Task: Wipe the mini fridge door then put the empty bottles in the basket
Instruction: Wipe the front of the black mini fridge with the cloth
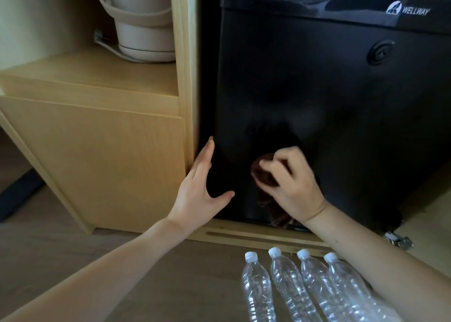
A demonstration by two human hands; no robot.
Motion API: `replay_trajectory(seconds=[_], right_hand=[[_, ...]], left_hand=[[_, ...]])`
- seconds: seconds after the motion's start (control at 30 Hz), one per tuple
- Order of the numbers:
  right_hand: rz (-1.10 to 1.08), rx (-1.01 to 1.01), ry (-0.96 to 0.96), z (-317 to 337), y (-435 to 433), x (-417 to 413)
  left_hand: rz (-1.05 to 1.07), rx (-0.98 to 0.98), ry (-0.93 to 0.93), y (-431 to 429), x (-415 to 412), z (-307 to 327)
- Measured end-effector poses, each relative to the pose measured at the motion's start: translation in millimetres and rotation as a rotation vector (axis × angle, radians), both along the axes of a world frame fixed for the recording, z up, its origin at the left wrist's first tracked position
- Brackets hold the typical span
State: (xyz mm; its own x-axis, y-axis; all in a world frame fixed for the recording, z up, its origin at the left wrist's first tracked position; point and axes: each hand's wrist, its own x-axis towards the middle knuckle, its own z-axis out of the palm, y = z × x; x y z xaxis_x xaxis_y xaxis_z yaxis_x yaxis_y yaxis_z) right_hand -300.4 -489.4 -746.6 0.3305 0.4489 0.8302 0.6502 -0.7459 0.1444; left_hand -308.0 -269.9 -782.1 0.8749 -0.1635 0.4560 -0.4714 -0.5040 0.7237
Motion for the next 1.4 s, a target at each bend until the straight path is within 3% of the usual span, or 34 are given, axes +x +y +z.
replay_trajectory(seconds=[0.1, 0.2, 0.27, 0.37, 0.47, 0.77, 0.83, 0.97, 1.1, 1.17, 1.27, 1.4], right_hand=[[-0.035, 0.218, -0.118, 44.1, 6.9, 0.7], [-0.081, 0.283, -0.167, 62.2, 10.5, 4.5], [-0.069, 0.227, -0.098, 39.1, 11.0, 4.6], [-0.034, -0.014, 0.013, -6.9, 3.9, -0.5], [-0.010, -0.104, 0.047, -9.7, -4.1, -0.9], [-0.124, 0.323, -0.216, 65.6, -10.3, 0.5], [-0.111, 0.285, -0.160, 47.9, -8.9, 1.1], [-0.074, 0.019, 0.013, -6.3, -16.9, -0.4], [-0.064, 0.013, 0.075, -5.7, -18.9, -2.8], [-0.052, 0.025, 0.067, -2.4, -17.5, -4.5], [-0.056, 0.068, 0.035, 4.5, -16.6, -7.9], [-0.098, 0.280, -0.040, 34.3, -16.6, -12.0]], left_hand=[[0.001, -0.005, -0.024, -0.5, 1.8, -3.2], [0.030, -0.015, -0.033, -2.9, 0.6, -4.7], [0.040, -0.023, -0.047, -4.1, 0.6, -6.2], [0.061, -0.071, -0.075, -7.7, 2.0, -7.7], [0.102, -0.149, -0.101, -15.8, 3.3, -7.4], [0.151, -0.169, -0.175, -24.5, 9.3, -12.7], [0.154, -0.166, -0.181, -24.1, 10.1, -14.2], [0.154, -0.189, -0.151, -25.5, 8.0, -12.7], [0.144, -0.238, -0.053, -19.3, -1.2, -0.5], [0.161, -0.200, -0.087, -14.0, -7.7, 9.7], [0.161, -0.056, -0.318, -7.8, -9.6, 30.5], [0.128, 0.355, -0.648, 1.5, 7.5, 51.6]])
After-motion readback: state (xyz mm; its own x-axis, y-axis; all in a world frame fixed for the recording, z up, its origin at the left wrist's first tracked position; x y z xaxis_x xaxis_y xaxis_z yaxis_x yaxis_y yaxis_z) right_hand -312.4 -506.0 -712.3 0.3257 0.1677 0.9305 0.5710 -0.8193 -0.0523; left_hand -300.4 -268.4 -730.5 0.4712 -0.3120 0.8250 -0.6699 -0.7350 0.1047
